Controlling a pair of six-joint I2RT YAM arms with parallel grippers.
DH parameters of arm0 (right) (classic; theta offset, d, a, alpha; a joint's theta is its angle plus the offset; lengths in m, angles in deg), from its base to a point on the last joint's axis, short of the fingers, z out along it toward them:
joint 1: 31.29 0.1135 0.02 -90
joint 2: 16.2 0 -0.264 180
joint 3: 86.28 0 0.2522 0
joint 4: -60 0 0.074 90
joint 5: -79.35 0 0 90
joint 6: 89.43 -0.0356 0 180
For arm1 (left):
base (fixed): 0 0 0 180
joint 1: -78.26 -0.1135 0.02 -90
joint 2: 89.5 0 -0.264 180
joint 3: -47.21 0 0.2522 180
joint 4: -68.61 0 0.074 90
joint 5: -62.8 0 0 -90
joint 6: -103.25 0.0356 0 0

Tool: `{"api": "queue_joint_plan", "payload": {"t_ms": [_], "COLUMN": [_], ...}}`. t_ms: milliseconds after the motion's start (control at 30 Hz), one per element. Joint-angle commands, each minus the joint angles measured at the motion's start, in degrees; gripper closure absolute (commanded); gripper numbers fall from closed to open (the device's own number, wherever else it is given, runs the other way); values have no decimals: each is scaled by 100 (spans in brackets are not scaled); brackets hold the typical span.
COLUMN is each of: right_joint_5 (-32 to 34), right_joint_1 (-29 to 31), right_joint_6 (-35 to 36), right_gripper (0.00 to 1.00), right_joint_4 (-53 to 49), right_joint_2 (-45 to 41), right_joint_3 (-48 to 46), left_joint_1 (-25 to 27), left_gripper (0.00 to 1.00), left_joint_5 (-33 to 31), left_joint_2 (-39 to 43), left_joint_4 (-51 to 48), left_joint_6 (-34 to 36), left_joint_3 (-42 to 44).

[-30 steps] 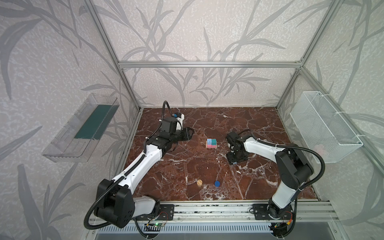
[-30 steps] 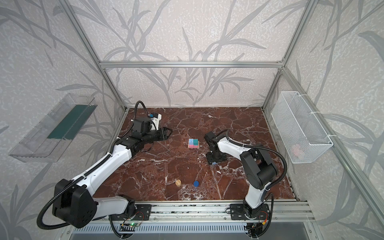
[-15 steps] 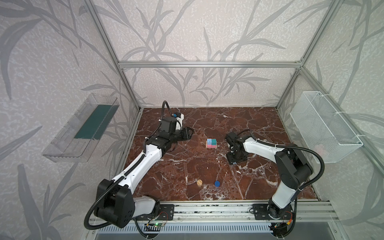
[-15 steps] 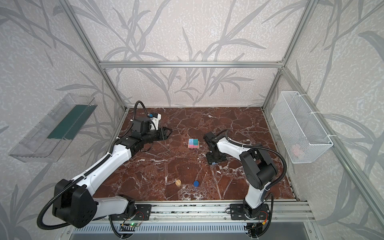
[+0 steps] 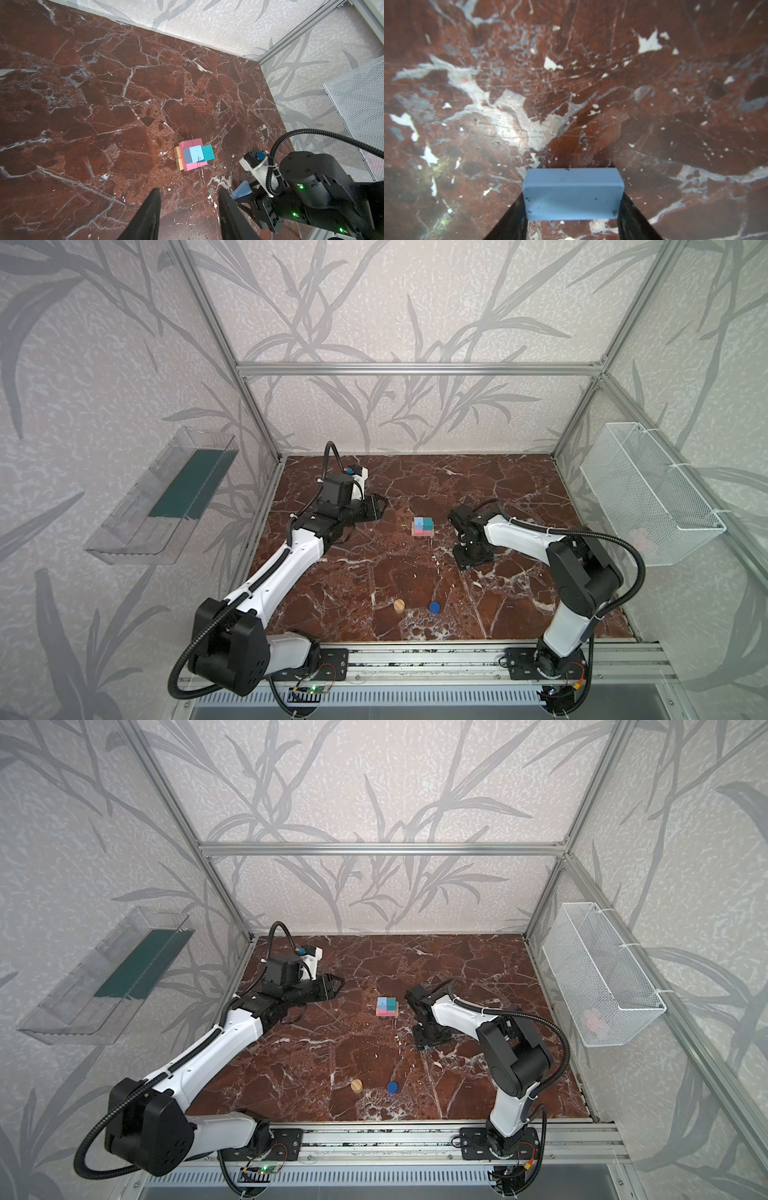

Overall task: Build the wood block tower
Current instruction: 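Lower the right gripper onto the light-blue rectangular block and grasp it, then lift and carry the light-blue block with the right gripper toward the stack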

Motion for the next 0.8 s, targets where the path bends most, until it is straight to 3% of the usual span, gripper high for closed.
{"api": "queue_joint_plan", "payload": {"t_ms": [0, 467, 767], "right_joint_5": [124, -30, 136], "right_joint_1": [21, 204, 527], "right_joint_6": [-110, -726, -1035], "right_gripper": [44, 49, 50], "right_joint_4": [-227, -614, -1135], "right_joint_2": [-104, -565, 25], "right_joint_3": [153, 789, 2075], "left_joint_1": [-34, -162, -426], "left_gripper": [55, 55, 55], "left_joint_5": [32, -8, 6], "left_joint_2": [22, 104, 230], "left_joint_4": [40, 23, -27], "left_joint_6": [30, 42, 89], "left_joint_3": [72, 167, 336]}}
